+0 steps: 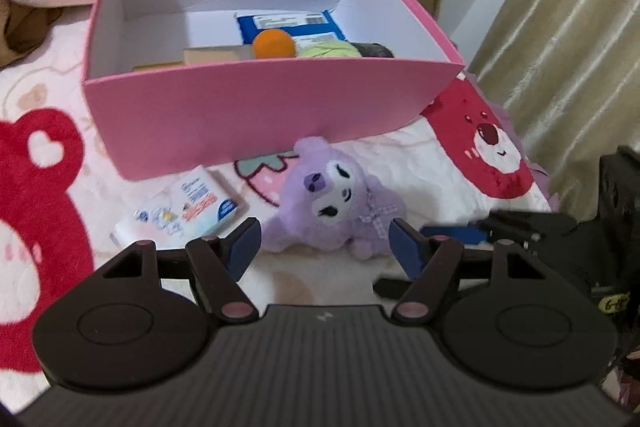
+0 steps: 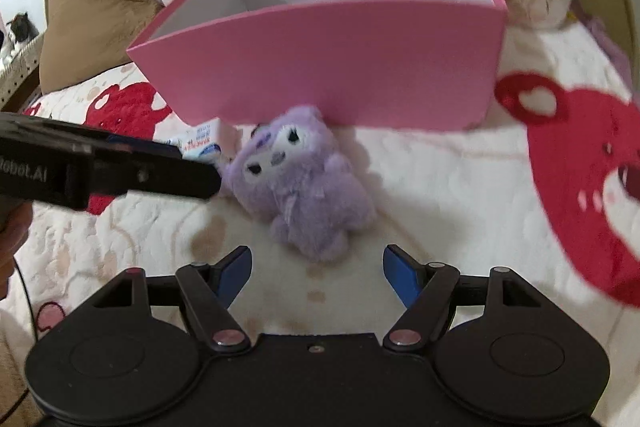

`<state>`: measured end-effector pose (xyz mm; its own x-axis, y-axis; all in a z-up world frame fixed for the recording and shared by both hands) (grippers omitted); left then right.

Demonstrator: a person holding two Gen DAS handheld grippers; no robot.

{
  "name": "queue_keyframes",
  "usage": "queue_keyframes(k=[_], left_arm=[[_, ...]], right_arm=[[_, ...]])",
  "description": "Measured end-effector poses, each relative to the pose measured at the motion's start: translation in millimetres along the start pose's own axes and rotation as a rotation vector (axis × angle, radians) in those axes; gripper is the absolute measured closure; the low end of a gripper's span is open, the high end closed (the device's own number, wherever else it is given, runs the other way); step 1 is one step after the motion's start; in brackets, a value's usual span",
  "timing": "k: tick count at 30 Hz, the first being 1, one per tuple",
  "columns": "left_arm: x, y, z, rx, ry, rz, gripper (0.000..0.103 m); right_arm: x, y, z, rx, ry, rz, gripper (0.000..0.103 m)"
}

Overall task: Organize objects
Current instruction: 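Move the left tool down to the purple plush toy and close on it, then lift the purple plush toy with the left tool and carry it into the pink box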

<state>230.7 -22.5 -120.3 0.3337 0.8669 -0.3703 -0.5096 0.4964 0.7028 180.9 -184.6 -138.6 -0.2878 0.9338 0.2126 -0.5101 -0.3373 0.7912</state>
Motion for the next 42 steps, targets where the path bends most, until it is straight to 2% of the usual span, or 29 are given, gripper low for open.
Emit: queue_keyframes(k=[4, 11, 12, 13, 14, 15, 19, 23, 24, 27, 30, 33, 35, 36, 38, 39, 42], left_arm=[[-2.4, -7.6, 4.9, -0.039, -0.004, -0.017, 0.034], [8.8, -22.5, 8.5, -0.045, 0.131, -0.087, 0.034], [9.0, -22.9, 7.3, -0.037, 0.137, -0.092, 0.037], [7.9, -23.9, 5.9, -0.015, 0.135, -0.102, 0.049], [7.0, -25.8, 4.0, 0.021, 0.143, -0.123, 0.056], [8.0, -27.9, 2.4, 0.054, 0.168, -0.129, 0.056], [10.8, -24.0, -0.3, 0.070, 0.205, -0.157, 0.060], [3.9, -26.3, -5.5, 0.127, 0.301, -0.284, 0.064], [-0.8, -25.4, -6.4, 0.126, 0.282, -0.278, 0.064], [-10.5, -20.3, -4.9, 0.083, 0.173, -0.181, 0.064], [-9.4, -16.6, -0.7, 0.040, 0.138, -0.127, 0.064], [-5.8, -13.1, 6.8, -0.034, 0.082, -0.033, 0.062], [-3.1, -13.9, 10.7, -0.077, 0.025, 0.033, 0.062], [-1.6, -17.3, 11.5, -0.073, 0.020, 0.034, 0.062], [2.6, -24.0, 9.9, -0.032, 0.056, 0.004, 0.062], [2.8, -24.9, 8.0, -0.020, 0.067, -0.022, 0.062], [0.0, -27.9, 5.9, -0.011, 0.036, -0.010, 0.060]], right_arm=[[-1.7, -1.5, -4.6, -0.022, -0.022, 0.032, 0.026], [11.7, -9.8, 6.3, -0.046, 0.030, 0.081, 0.026], [14.2, -10.9, 6.4, -0.048, 0.039, 0.082, 0.026], [16.0, -11.4, 5.4, -0.051, 0.045, 0.083, 0.026], [18.8, -11.3, 4.6, -0.055, 0.053, 0.082, 0.025], [21.1, -11.0, 3.6, -0.057, 0.061, 0.080, 0.024], [26.1, -5.9, 2.1, -0.071, 0.069, 0.085, 0.024], [31.3, 4.0, 4.4, -0.101, 0.074, 0.095, 0.025], [33.7, 6.2, 5.3, -0.110, 0.084, 0.089, 0.025], [35.8, 3.1, 6.3, -0.108, 0.117, 0.033, 0.026], [29.2, -0.3, 3.6, -0.099, 0.119, 0.021, 0.026], [26.2, -5.1, 4.6, -0.093, 0.110, 0.002, 0.030], [23.6, -11.6, 7.9, -0.085, 0.100, -0.028, 0.036], [21.1, -13.7, 9.6, -0.085, 0.091, -0.042, 0.039], [16.1, -15.5, 10.9, -0.089, 0.077, -0.054, 0.053], [14.0, -14.8, 10.3, -0.091, 0.078, -0.056, 0.056], [9.6, -11.6, 10.9, -0.099, 0.075, -0.033, 0.059]])
Point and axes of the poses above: each gripper's, at about its wrist camera, not at the fingertips, and y roughly against the way its jaws point, x to its left, z to its top, the point moved 5 cm from there along -y, roughly the way its jaws point, and after that the axes turned 1 degree about -z, right-handed, at the moved point
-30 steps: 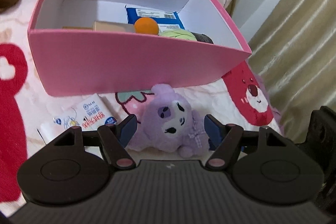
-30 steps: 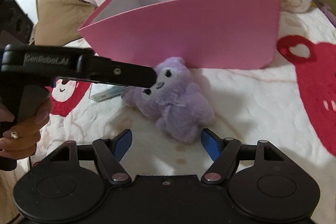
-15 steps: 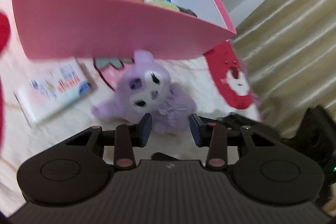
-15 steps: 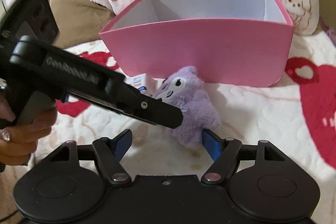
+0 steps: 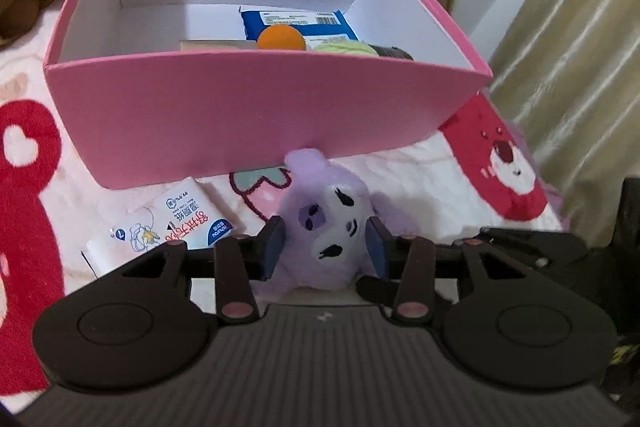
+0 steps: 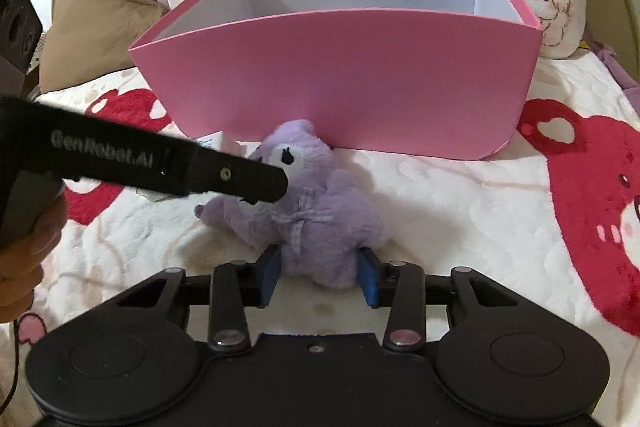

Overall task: Organize objects
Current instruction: 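Lift the purple plush toy with the left tool and carry it into the pink box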

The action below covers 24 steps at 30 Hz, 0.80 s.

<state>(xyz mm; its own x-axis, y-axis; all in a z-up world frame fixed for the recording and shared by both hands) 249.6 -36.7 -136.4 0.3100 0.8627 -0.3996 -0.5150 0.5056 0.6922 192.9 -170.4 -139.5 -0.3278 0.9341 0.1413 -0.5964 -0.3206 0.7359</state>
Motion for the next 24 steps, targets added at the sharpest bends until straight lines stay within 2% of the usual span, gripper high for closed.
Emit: queue_keyframes(k=[4, 7, 11, 13, 16, 21, 22, 23, 24], left_arm=[[6.2, -3.4, -2.2, 0.026, 0.074, -0.025, 0.060], [10.0, -8.7, -7.5, 0.078, 0.099, -0.003, 0.055], [9.0, -7.1, -10.4, 0.062, 0.099, -0.004, 0.057], [7.3, -3.3, -9.9, 0.057, 0.123, -0.025, 0.058], [9.4, 2.5, -11.4, 0.090, 0.232, -0.097, 0.058], [5.3, 11.1, -24.5, 0.150, 0.341, -0.158, 0.058], [4.6, 11.5, -27.0, 0.157, 0.355, -0.157, 0.058], [4.9, 11.0, -29.3, 0.163, 0.373, -0.149, 0.058], [5.3, 10.5, -30.6, 0.165, 0.383, -0.134, 0.058]], right_arm=[[-0.7, 4.2, 1.2, -0.007, -0.007, 0.010, 0.060], [-0.2, 4.6, 1.7, -0.004, -0.004, 0.012, 0.062], [-0.9, 5.4, 3.0, -0.001, -0.013, 0.006, 0.062], [0.0, 8.0, 4.0, -0.007, -0.013, 0.000, 0.062], [-3.4, 16.7, 5.7, 0.011, -0.021, -0.009, 0.062], [-12.5, 17.5, 2.7, 0.100, -0.056, 0.013, 0.053], [-14.6, 16.5, 1.1, 0.106, -0.057, 0.002, 0.047], [-17.2, 15.2, -0.7, 0.109, -0.069, -0.008, 0.037], [-20.1, 14.0, -2.6, 0.107, -0.094, -0.015, 0.033]])
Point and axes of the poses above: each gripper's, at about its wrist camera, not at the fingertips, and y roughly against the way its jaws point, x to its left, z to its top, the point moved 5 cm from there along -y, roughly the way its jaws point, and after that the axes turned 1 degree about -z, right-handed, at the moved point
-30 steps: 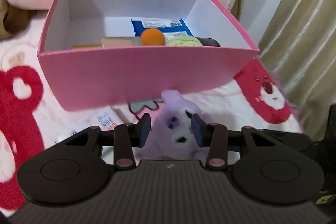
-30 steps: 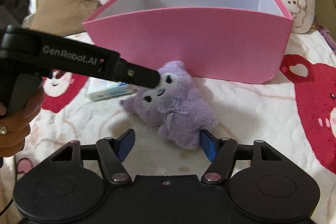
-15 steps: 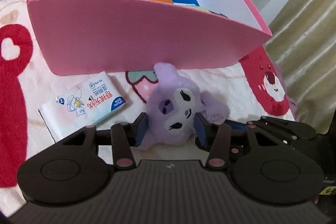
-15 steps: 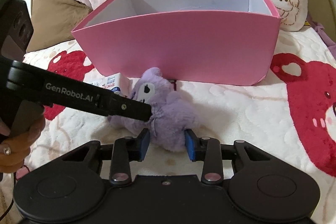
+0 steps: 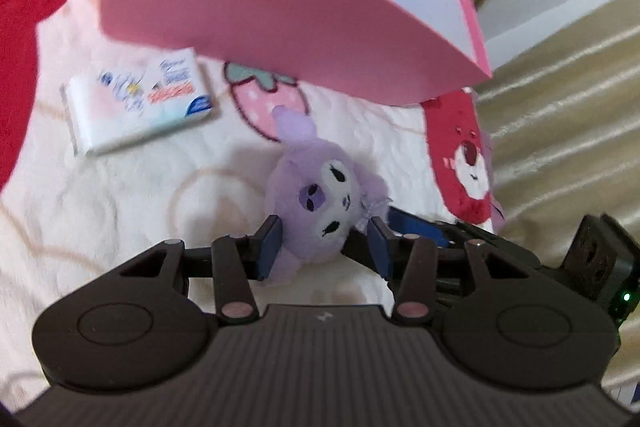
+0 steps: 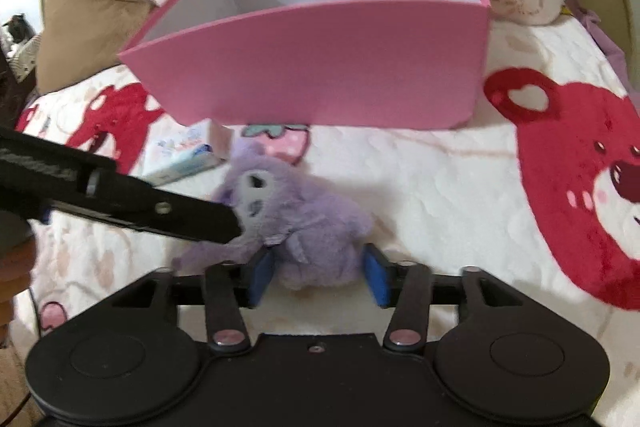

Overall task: Organize objects
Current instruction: 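Lift the purple plush toy with the left tool and carry it into the pink box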

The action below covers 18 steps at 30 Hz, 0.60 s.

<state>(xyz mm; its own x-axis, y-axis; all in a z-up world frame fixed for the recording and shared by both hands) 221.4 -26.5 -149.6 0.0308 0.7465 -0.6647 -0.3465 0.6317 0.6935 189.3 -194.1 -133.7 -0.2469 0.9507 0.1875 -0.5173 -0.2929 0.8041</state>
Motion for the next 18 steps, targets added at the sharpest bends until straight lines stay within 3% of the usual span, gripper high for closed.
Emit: queue_keyframes(k=[4, 8, 18], left_arm=[[-0.9, -2.4, 2.4, -0.070, -0.070, 0.103, 0.056], [0.4, -10.3, 4.1, -0.067, -0.098, 0.094, 0.059], [-2.5, -9.7, -2.4, -0.061, -0.129, 0.066, 0.061]], right_arm=[[-3.7, 0.8, -8.3, -0.011, -0.066, 0.057, 0.022], [13.4, 0.5, -9.5, -0.014, -0.029, 0.125, 0.016], [39.6, -19.2, -6.6, -0.011, 0.054, -0.008, 0.007]])
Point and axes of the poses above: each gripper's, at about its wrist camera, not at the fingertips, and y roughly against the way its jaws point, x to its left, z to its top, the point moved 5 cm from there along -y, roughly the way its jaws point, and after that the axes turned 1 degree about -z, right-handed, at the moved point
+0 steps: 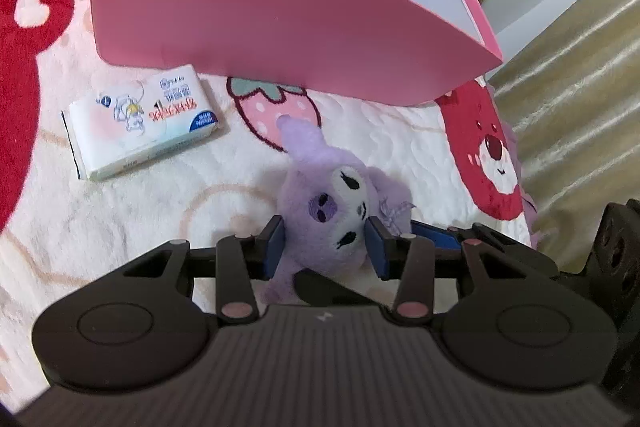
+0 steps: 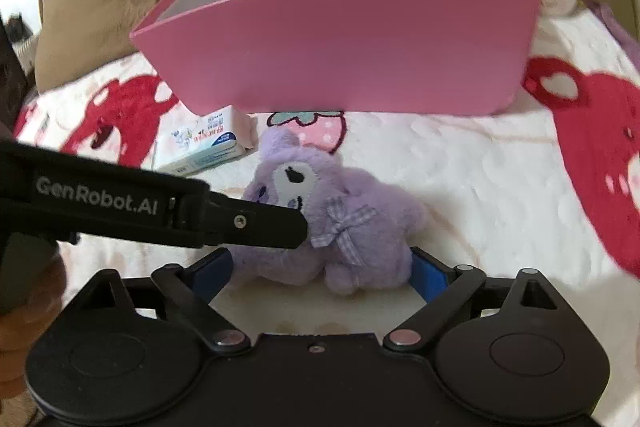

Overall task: Organize objects
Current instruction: 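Lift the purple plush toy with the left tool and carry it into the pink box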

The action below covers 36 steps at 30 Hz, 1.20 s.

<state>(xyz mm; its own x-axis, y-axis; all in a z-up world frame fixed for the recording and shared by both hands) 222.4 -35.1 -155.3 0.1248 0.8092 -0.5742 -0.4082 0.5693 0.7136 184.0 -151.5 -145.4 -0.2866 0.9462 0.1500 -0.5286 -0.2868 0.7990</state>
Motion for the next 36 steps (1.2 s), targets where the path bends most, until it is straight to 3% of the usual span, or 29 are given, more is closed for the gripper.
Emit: queue_keyframes(k=[5, 14, 20, 26, 32, 36], left_arm=[[-7.4, 6.7, -1.7, -0.014, -0.044, -0.001, 0.061], [-31.3, 57.8, -3.4, -0.073, -0.104, -0.049, 0.061], [-45.2, 91.5, 6.2, -0.144, -0.074, -0.078, 0.061], [-55.6, 113.6, 23.2, -0.221, -0.075, -0.088, 0.061], [-64.5, 132.1, 53.4, -0.255, -0.039, -0.106, 0.061], [-73.8, 146.1, 74.3, -0.292, -0.067, -0.102, 0.061]], right_arm=[[6.0, 8.8, 2.0, -0.015, 0.032, -0.029, 0.007], [24.0, 58.3, 16.9, -0.115, 0.133, -0.041, 0.007], [34.9, 89.9, 31.3, -0.170, 0.202, -0.063, 0.010], [32.3, 114.2, 64.1, -0.192, 0.156, -0.005, 0.014], [34.5, 130.3, 98.7, -0.183, 0.186, 0.011, 0.021], [36.6, 145.9, 125.3, -0.203, 0.255, 0.009, 0.026]])
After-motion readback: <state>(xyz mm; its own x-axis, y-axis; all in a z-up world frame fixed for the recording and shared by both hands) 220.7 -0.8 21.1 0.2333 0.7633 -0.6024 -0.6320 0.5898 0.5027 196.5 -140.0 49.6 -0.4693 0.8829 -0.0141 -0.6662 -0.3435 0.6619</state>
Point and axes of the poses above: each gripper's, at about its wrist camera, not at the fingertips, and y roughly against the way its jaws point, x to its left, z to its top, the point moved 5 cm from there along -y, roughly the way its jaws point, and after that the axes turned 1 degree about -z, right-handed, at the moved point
